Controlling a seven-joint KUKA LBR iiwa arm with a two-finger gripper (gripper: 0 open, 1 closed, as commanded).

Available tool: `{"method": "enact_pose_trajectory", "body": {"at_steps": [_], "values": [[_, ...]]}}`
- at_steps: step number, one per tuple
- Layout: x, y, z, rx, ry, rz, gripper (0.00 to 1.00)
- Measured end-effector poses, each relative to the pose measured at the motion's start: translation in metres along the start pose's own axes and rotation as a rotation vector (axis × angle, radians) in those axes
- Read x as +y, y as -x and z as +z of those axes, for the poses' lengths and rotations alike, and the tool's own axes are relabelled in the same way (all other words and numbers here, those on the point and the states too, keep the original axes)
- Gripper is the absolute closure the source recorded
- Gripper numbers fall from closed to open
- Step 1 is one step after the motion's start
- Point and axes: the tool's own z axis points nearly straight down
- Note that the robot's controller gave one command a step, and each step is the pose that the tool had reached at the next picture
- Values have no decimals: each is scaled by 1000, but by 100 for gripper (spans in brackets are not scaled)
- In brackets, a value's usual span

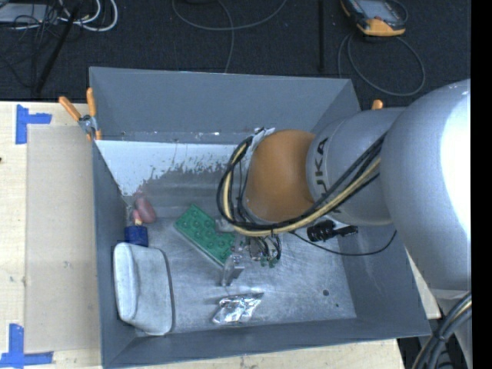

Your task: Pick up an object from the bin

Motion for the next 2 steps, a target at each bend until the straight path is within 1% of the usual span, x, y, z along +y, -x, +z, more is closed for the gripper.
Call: {"method": "enact_pose_trajectory", "body": {"at_steps": [1,2], "values": [[0,3,-3,-11,0,1,100],[-18,13,-118,15,-8,-3,100]]}}
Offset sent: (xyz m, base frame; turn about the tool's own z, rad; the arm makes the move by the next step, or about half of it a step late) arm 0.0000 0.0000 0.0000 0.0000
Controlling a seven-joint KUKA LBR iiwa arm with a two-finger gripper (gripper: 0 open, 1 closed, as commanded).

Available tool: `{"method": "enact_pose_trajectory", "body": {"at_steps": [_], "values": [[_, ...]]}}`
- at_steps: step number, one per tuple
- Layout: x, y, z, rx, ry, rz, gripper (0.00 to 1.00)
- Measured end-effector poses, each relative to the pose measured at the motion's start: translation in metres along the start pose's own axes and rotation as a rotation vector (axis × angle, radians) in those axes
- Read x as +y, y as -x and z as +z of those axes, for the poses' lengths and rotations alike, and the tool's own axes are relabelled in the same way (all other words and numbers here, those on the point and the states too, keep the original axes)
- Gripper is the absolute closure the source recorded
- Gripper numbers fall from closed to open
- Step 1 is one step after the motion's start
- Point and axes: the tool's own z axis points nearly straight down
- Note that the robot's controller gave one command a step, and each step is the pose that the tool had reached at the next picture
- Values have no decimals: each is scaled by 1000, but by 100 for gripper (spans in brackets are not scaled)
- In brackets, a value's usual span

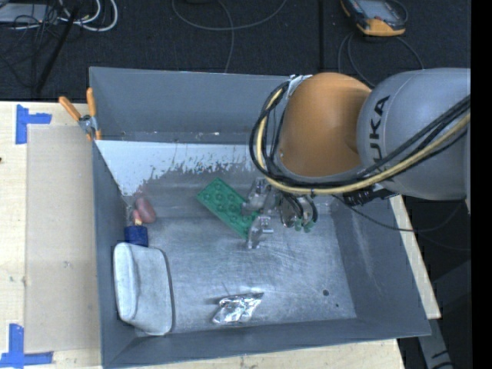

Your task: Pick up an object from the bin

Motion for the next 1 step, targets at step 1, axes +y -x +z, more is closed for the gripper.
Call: {"method": "enact_pose_trajectory", "body": {"at_steps": [1], "values": [[30,9,-56,3,1,-294,100]]}}
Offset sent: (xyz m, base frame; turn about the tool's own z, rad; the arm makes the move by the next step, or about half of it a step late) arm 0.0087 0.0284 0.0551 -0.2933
